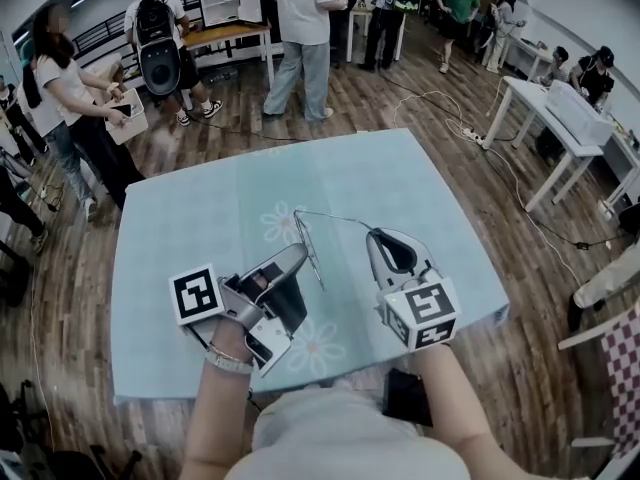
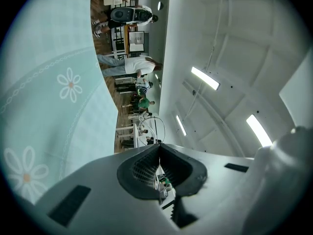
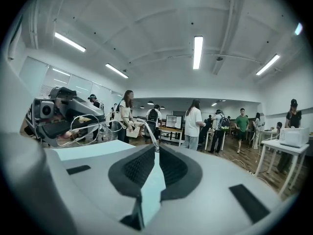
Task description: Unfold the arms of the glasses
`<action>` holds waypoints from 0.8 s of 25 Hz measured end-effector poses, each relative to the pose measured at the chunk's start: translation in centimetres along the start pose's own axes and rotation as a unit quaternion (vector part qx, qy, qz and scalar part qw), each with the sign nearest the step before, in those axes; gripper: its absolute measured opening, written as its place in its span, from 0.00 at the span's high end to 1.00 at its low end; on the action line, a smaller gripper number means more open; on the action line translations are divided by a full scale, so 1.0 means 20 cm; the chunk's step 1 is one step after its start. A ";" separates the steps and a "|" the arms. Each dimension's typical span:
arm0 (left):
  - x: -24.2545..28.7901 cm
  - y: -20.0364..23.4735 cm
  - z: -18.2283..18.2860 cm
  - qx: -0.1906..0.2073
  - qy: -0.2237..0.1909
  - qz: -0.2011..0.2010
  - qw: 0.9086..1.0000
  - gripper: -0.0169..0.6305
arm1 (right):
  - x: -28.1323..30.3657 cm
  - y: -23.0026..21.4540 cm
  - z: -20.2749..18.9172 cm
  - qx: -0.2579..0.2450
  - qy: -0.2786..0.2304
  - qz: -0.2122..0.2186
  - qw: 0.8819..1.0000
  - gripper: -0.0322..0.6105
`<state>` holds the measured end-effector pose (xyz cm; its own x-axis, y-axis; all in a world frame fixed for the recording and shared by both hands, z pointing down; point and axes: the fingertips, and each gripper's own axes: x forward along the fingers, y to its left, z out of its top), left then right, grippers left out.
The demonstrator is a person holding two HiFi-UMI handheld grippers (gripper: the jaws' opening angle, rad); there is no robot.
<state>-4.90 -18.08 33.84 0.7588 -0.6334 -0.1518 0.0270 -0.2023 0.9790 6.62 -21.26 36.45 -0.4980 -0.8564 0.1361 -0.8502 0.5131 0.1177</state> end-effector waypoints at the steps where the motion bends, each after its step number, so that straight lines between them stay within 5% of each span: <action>1: 0.00 0.00 0.00 0.001 0.000 0.000 1.000 0.96 | 0.01 -0.01 0.00 0.000 0.000 -0.001 1.000 0.91; 20: -0.02 -0.01 -0.04 -0.003 0.011 -0.005 1.000 0.96 | 0.20 -0.14 0.03 0.010 -0.006 -0.015 1.000 0.91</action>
<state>-4.59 -17.16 33.79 0.7722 -0.6150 -0.1596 0.0396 -0.2041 0.9781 7.00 -26.19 36.16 -0.4745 -0.8719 0.1210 -0.8679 0.4863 0.1008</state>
